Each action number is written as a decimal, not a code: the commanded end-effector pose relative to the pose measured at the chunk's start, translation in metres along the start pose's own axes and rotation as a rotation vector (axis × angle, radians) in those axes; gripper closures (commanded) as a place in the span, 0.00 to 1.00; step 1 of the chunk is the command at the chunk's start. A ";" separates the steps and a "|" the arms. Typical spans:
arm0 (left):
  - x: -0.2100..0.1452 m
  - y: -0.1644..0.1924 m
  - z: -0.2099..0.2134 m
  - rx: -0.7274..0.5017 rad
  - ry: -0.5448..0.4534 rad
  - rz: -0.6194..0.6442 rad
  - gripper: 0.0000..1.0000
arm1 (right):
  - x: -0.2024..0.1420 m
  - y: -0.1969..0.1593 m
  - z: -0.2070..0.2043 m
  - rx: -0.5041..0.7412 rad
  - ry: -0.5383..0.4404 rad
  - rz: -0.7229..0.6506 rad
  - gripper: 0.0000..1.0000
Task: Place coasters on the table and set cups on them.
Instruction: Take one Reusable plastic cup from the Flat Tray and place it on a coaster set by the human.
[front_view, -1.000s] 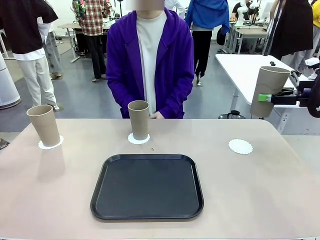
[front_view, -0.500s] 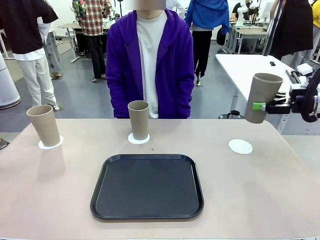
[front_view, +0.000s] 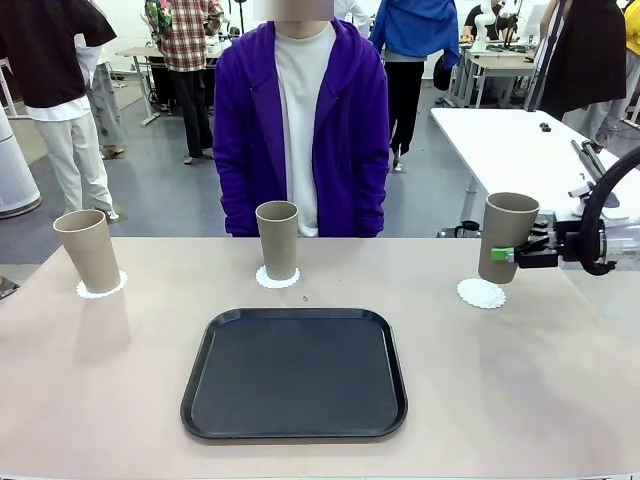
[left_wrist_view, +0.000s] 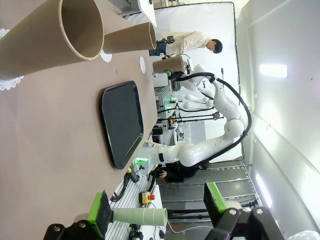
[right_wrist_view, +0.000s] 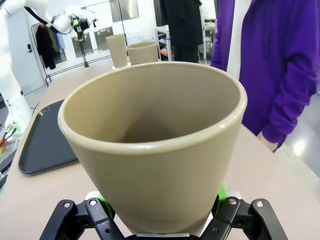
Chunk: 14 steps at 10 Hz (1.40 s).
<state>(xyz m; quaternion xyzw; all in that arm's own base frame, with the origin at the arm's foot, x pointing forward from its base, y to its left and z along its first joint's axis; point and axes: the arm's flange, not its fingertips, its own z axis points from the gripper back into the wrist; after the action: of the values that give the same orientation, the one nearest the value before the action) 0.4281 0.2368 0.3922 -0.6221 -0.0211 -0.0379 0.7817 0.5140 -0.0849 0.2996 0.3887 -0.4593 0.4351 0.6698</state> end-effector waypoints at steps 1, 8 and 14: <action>0.000 -0.002 0.001 0.001 -0.008 -0.002 0.00 | -0.009 -0.013 -0.012 0.038 0.024 -0.002 0.16; 0.000 -0.002 0.001 0.001 -0.008 -0.002 0.00 | -0.039 -0.030 -0.021 0.085 -0.046 -0.030 0.16; 0.000 -0.002 0.001 0.001 -0.008 -0.002 0.00 | -0.047 -0.035 -0.020 0.069 -0.044 -0.004 0.16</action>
<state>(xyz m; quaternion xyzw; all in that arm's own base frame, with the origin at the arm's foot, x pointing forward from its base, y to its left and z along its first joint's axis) 0.4282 0.2367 0.3922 -0.6221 -0.0210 -0.0380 0.7817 0.5371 -0.0839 0.2498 0.4269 -0.4458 0.4351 0.6555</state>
